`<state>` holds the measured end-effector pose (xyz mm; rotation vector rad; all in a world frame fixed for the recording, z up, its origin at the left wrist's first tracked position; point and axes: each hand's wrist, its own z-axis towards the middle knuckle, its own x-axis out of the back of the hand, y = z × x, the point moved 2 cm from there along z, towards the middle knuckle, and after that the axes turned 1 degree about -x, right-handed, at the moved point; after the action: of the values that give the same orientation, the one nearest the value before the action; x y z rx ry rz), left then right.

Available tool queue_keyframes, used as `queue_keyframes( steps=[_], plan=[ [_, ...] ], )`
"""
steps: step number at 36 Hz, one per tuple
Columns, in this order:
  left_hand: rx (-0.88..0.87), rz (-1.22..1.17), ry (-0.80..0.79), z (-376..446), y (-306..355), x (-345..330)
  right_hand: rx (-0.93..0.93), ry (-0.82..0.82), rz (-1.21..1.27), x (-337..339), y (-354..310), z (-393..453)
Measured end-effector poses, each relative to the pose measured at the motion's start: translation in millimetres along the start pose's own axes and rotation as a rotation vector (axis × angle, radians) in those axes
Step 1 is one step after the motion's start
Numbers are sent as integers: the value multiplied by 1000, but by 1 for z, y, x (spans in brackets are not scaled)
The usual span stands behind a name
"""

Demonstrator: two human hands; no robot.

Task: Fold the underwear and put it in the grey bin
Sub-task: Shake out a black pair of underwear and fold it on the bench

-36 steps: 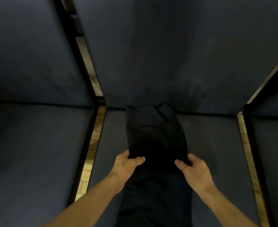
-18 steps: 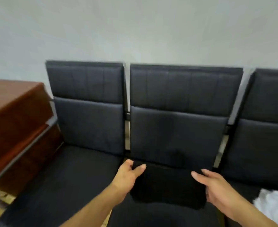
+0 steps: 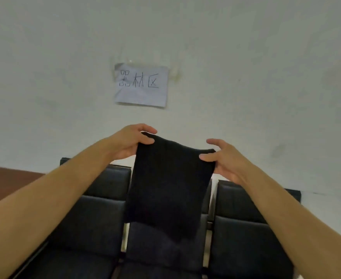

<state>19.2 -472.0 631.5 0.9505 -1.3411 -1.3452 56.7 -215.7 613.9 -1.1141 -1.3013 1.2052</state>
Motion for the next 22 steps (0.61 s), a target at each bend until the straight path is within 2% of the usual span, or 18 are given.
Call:
queue_keyframes(
  steps=[4,10,13,22],
  plan=[
    [-92,56,-7,3,53,-6,76,129,-100,15,-49,-15],
    [-186,-30,-22,15,94,-22,196,236,-142,33,-103,-30],
    [-214,-133,-81,23,106,-27,258,243,-130,39,-120,-38],
    [-229,-248,-272,46,124,-54,367,312,-106,64,-145,-63]
  ],
)
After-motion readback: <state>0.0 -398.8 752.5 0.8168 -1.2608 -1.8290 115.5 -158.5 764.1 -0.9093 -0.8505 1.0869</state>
